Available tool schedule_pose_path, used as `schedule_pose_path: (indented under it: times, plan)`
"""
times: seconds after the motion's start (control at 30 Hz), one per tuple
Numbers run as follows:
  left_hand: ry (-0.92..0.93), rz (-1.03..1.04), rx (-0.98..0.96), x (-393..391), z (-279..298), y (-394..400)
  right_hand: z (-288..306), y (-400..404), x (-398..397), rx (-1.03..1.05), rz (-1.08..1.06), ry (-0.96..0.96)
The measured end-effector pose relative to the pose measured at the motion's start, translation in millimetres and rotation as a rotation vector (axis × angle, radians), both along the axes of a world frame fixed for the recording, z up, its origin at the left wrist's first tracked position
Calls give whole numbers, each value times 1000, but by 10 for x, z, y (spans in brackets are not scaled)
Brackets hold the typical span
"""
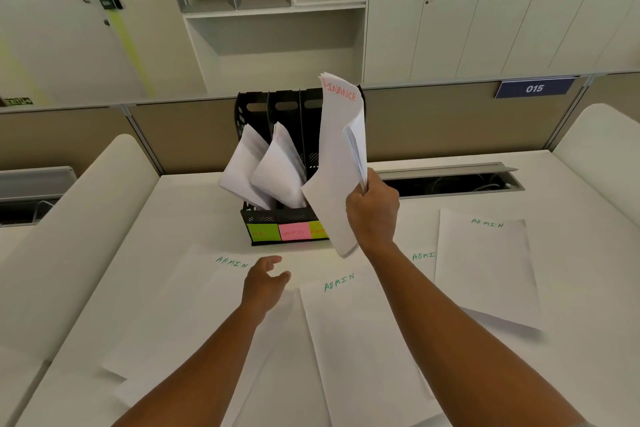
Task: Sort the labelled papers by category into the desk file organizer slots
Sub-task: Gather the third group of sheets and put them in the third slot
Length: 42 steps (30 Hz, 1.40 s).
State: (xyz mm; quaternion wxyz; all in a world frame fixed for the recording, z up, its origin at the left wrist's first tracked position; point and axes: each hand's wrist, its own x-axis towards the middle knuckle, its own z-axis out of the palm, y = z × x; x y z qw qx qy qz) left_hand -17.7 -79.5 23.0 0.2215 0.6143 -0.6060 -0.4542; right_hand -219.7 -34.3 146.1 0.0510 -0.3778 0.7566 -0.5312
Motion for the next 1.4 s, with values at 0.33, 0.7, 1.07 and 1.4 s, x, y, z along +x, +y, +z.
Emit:
schedule_pose_path:
  times: [0.33,0.7,1.07,1.4]
  plan:
    - [-243,-223,26,-87,-160,-173,194,-571,-22,-22,-54,47]
    - [-227,-144,35,80,-331,-469,13,-1236,-62,0,71,-49]
    - [-279,49,-33,523,-485,-810,-586,-1612,-44,180,93,-273]
    - [-637,213,37,1240,-624,-1010,-770,-1385,14,218,37,-314]
